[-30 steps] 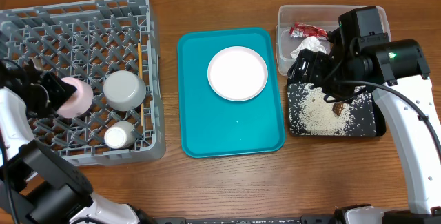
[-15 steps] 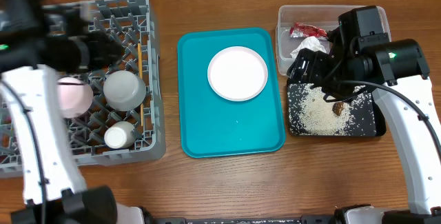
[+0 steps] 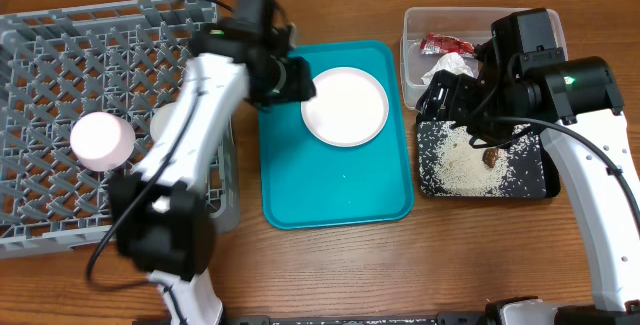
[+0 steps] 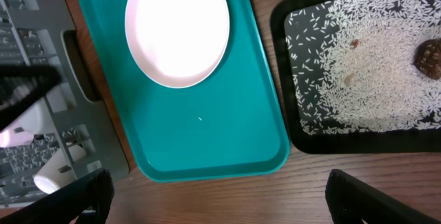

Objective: Sort waste into correct bins and load items into the dishwasher
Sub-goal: 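Release the pink bowl and reach the left gripper to the white plate, then grasp the white plate rim with the left gripper and lift it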

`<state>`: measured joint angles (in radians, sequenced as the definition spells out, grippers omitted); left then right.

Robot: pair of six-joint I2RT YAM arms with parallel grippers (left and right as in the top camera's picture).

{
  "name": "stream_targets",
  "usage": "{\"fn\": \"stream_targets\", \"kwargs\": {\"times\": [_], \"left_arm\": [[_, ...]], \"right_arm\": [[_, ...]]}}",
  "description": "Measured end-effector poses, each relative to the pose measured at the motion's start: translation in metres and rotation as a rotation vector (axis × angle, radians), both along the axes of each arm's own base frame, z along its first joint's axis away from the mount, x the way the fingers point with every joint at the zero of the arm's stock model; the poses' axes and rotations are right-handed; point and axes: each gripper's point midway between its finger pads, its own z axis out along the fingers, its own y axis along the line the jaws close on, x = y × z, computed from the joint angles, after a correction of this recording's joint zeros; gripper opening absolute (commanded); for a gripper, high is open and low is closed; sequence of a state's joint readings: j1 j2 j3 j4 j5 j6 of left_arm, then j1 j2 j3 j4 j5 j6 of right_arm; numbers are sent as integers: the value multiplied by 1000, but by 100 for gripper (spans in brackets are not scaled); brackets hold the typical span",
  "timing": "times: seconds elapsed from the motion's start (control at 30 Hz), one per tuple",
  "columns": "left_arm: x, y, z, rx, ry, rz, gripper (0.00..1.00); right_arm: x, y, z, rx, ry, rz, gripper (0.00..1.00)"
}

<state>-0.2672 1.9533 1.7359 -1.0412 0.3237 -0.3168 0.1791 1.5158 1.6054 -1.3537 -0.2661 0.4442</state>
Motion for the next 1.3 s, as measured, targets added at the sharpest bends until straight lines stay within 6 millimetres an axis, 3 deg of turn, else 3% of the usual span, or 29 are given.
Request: {"fn": "stream_targets", "kwargs": {"times": [0.13, 0.23, 0.47, 0.5, 0.57, 0.6, 0.83, 1.03, 1.17, 1.3], "left_arm": [[6, -3, -50, 100, 74, 62, 51], [13, 3, -76, 140, 104, 115, 50], [26, 10, -124, 127, 162, 169, 32], [26, 10, -130, 121, 174, 168, 25], [26, 8, -130, 103, 178, 165, 6], [26, 7, -131, 97, 184, 167, 4], [20, 6, -131, 66, 221, 160, 4], [11, 28, -123, 69, 274, 192, 4], [18, 56, -91, 73, 212, 213, 4], [23, 88, -21, 99, 47, 249, 4]], "right_arm": [[0, 0, 0, 0, 0, 0, 100], [0, 0, 0, 0, -1, 0, 100], [0, 0, 0, -1, -1, 0, 100], [0, 0, 0, 0, -1, 0, 100], [0, 0, 0, 0, 0, 0, 100], [0, 0, 0, 0, 0, 1, 100], [0, 0, 0, 0, 0, 0, 100], [0, 0, 0, 0, 0, 0, 100], [0, 0, 0, 0, 0, 0, 100], [0, 0, 0, 0, 0, 0, 100]]}}
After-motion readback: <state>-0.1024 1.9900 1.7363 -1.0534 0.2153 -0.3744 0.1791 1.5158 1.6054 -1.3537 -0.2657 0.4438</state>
